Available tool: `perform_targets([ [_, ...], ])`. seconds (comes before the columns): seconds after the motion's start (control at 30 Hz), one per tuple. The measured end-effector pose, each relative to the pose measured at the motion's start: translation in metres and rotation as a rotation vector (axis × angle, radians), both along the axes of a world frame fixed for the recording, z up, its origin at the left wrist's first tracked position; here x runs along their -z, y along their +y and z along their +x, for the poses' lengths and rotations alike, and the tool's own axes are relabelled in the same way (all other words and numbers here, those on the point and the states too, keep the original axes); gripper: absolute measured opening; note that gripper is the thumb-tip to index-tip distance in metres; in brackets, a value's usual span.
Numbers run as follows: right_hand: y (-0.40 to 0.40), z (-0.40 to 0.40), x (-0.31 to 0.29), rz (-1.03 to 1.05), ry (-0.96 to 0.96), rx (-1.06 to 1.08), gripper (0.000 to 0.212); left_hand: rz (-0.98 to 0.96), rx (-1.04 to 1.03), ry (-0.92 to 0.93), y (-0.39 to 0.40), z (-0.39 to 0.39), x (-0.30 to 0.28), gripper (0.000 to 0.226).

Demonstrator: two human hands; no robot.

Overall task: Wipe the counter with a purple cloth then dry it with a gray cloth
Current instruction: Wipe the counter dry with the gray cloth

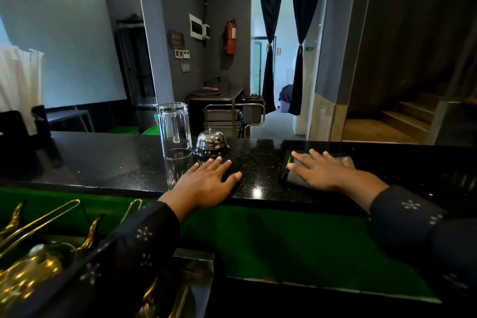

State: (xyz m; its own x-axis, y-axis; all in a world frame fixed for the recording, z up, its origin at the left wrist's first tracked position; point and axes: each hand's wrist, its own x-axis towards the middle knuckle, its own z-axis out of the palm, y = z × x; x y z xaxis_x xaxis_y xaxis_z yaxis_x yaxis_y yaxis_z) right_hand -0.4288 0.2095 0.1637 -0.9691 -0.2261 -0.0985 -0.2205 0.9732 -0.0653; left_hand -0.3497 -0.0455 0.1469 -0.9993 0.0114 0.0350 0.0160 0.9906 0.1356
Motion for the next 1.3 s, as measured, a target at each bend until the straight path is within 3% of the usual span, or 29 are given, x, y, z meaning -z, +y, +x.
perform_targets([
  [0.13,-0.029,0.008,-0.002,-0.008,-0.003,0.048,0.068,-0.021,-0.021,0.033,-0.001,-0.004,0.003,0.068],
  [0.27,-0.048,0.042,0.011,-0.022,0.046,-0.167,0.066,-0.019,-0.014,0.009,-0.001,-0.005,0.001,0.067],
  [0.37,-0.012,0.041,0.012,-0.01,0.076,-0.229,0.067,-0.022,0.003,0.008,-0.002,-0.003,0.0,0.066],
  [0.5,0.071,-0.002,0.007,0.08,0.009,0.06,0.09,-0.034,-0.004,0.039,-0.003,-0.006,0.004,0.067],
  [0.57,0.08,-0.01,0.004,0.068,-0.007,0.203,0.076,-0.037,-0.011,0.063,0.0,-0.009,0.004,0.067],
  [0.67,0.044,-0.003,-0.002,0.003,-0.009,0.247,0.068,-0.031,-0.021,0.071,0.0,-0.009,0.005,0.066],
  [0.83,-0.042,0.037,0.003,-0.001,0.007,-0.041,0.068,-0.028,-0.019,0.05,0.001,-0.004,0.002,0.066],
  [0.97,-0.034,0.062,0.009,-0.016,0.04,-0.223,0.066,-0.024,-0.009,0.055,0.0,-0.003,0.003,0.067],
  [1.1,-0.009,0.04,0.004,0.007,0.005,-0.132,0.066,-0.022,0.001,0.073,0.0,-0.004,0.006,0.066],
  [1.3,-0.071,-0.021,0.002,-0.034,0.063,0.044,0.067,-0.01,-0.016,0.056,-0.001,-0.008,0.004,0.065],
])
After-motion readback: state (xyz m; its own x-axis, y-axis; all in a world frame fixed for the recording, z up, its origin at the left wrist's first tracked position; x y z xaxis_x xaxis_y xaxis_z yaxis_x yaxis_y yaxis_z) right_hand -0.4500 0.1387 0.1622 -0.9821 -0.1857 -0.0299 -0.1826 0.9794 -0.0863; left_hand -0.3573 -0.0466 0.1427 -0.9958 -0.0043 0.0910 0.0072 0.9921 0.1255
